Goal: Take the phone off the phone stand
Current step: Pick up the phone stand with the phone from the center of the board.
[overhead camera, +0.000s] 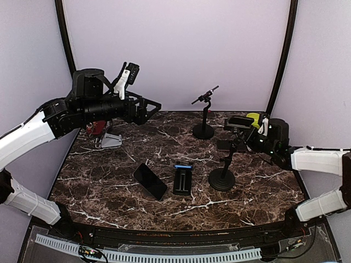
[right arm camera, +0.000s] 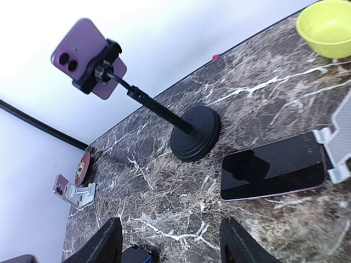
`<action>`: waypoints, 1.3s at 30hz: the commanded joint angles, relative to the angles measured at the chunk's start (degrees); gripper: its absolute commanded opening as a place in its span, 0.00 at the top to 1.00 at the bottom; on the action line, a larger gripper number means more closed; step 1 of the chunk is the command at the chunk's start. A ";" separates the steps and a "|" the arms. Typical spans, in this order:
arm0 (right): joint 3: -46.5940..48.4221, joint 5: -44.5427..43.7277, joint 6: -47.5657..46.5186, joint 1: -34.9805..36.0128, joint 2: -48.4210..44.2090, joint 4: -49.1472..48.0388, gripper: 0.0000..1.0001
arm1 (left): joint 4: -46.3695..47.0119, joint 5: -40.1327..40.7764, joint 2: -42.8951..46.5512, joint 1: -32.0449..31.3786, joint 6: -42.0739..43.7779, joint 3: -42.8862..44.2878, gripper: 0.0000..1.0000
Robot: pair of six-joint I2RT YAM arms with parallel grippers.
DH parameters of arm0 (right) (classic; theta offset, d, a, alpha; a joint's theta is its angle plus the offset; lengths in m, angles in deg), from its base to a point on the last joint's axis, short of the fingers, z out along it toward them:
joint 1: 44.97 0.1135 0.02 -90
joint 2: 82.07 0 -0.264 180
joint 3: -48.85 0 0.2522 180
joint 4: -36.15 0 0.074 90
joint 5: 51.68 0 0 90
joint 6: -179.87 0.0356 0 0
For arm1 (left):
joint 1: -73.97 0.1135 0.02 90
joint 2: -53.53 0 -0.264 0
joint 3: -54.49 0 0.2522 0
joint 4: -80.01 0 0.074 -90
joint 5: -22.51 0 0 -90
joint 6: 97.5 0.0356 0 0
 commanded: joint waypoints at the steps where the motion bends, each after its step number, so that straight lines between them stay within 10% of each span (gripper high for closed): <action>1: -1.35 -5.24 -3.42 -0.41 -7.08 11.21 0.36 | 1.63 0.73 -0.10 0.51 -0.85 -0.92 0.01; 19: 2.90 -3.32 -15.45 -0.41 -31.06 43.54 0.12 | 2.34 1.76 -3.17 1.14 -0.88 -0.62 0.01; 39: 1.47 4.98 -22.81 9.91 -43.94 38.82 0.09 | 3.44 1.33 -5.46 1.59 -1.50 -0.61 0.01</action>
